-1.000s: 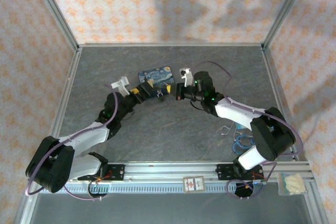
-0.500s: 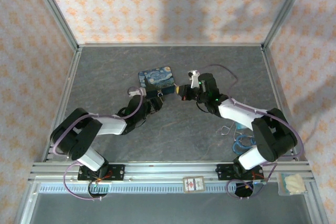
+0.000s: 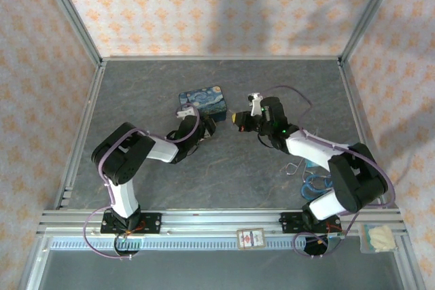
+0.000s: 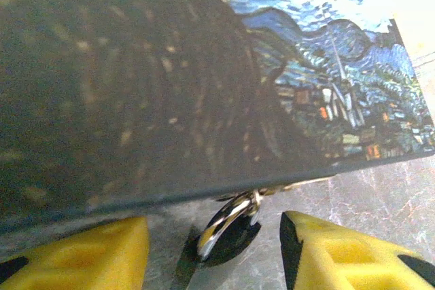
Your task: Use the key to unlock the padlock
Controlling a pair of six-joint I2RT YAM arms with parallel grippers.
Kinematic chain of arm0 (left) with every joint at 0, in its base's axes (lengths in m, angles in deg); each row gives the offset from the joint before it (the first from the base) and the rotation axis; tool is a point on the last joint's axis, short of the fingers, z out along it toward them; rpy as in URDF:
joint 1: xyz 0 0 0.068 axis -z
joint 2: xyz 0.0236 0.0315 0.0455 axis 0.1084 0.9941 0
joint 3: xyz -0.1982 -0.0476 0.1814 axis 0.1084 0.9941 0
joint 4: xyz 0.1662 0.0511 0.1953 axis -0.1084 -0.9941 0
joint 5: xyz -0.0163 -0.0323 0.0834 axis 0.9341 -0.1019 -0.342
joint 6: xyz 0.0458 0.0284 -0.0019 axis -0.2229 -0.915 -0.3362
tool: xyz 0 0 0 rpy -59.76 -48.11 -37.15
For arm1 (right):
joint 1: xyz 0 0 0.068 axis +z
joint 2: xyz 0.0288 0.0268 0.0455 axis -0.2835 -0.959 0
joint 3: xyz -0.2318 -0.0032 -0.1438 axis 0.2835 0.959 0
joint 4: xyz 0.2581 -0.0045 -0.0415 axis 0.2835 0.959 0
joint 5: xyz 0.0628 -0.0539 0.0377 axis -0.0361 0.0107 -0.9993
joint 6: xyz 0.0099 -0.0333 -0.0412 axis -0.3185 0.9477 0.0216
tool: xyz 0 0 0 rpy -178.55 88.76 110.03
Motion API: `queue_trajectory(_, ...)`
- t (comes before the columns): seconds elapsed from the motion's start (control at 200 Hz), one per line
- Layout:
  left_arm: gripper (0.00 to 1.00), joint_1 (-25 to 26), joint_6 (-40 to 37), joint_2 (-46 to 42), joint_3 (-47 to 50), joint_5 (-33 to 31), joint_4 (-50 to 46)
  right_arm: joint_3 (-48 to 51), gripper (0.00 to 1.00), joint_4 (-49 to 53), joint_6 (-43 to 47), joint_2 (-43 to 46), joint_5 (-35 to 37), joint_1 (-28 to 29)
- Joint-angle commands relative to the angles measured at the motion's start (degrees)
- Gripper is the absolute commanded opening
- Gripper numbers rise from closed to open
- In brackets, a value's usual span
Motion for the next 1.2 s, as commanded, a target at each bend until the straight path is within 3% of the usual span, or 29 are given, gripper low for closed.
queue_trajectory(0.0, 0.51, 0.01, 1.46, 2.76, -0.94, -0.55, 1.26, 0.64, 0.0, -2.07, -0.25, 1.63, 0.99, -0.49)
queue_trajectory(0.135, 0.49, 0.0, 1.73, 3.71, -1.7, -0.49, 1.22, 0.73, 0.0, -2.45, -0.41, 1.05, 0.74, -0.59)
queue_trajectory(0.37, 0.29, -0.12, 2.1, 6.46, -3.23, 1.51, 0.97, 1.24, 0.0, -3.36, -0.9, 0.29, 0.82, -0.97)
queue_trajectory(0.465, 0.26, -0.41, 2.25, 6.13, -2.83, 2.37, 1.84, 1.65, 0.0, -3.56, -1.04, 0.05, 0.75, -1.16)
queue_trajectory(0.751, 0.0, -4.49, 11.78, 4.44, 0.55, 14.3, 11.78, 2.87, 0.0, -4.98, -2.85, -2.61, -4.62, -2.3)
queue_trajectory(0.971, 0.0, -7.28, 24.25, 4.37, 3.82, 22.45, 25.44, 9.4, 0.0, -21.2, -14.7, -6.95, -13.52, -2.33)
queue_trajectory(1.196, 0.0, -7.58, 29.8, 4.41, 4.55, 25.43, 32.69, 12.28, 0.0, -33.59, -22.07, -11.12, -17.73, -1.5)
